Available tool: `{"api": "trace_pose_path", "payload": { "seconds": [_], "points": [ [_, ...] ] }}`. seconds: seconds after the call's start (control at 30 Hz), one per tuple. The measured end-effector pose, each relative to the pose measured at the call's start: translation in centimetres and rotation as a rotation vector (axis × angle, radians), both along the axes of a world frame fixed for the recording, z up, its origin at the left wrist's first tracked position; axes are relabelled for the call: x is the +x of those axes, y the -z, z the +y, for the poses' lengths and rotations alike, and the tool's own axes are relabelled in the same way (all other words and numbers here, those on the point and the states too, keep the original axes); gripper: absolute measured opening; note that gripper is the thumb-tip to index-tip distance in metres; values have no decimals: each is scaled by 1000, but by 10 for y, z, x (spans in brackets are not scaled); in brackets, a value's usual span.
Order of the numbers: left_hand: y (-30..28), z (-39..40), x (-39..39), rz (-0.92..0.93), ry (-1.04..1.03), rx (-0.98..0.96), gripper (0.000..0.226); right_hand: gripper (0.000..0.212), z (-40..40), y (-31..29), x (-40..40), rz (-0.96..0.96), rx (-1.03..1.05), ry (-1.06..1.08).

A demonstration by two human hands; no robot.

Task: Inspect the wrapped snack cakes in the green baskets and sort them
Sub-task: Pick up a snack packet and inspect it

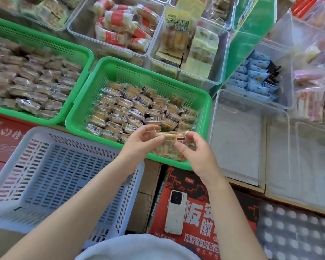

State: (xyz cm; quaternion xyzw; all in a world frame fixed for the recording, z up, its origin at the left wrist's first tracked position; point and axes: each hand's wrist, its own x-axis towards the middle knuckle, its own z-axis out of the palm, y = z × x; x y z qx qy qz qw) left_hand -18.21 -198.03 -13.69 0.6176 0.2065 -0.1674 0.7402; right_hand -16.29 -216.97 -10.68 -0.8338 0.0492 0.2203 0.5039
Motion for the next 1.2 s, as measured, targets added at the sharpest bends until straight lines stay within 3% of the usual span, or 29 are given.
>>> {"api": "trace_pose_path", "payload": {
  "seconds": [0.1, 0.13, 0.2, 0.3, 0.43, 0.5, 0.77, 0.9, 1.0, 1.1, 1.2],
  "points": [
    [22, 2, 16, -312, 300, 919, 37, 22, -3, 13, 23, -114, -68, 172],
    [32, 2, 22, -383, 444, 1119, 46, 22, -5, 18, 30, -137, -90, 206],
    [48, 2, 29, -327, 697, 1264, 54, 22, -5, 28, 43, -164, -104, 210],
    [67, 3, 35, -233, 846, 1267, 59, 23, 2, 44, 53, -191, -113, 90],
    [70, 11, 33, -205, 836, 1300, 54, 31, 8, 66, 55, -284, -423, -246],
    [71, 14, 32, -204, 832, 1317, 52, 32, 14, 76, 53, -327, -476, -334],
    [78, 17, 31, -284, 781, 1331, 60, 29, 28, 109, 46, -460, -614, -445],
    [76, 6, 33, -256, 852, 1345, 66, 20, 30, 101, 51, -509, -705, -496],
    [76, 1, 36, -264, 841, 1343, 61, 13, 29, 94, 63, -521, -639, -366],
    [77, 1, 36, -285, 846, 1335, 60, 19, 28, 93, 78, -513, -633, -274],
    [78, 1, 36, -266, 877, 1325, 61, 28, 31, 96, 90, -422, -693, -374]
  ]
}}
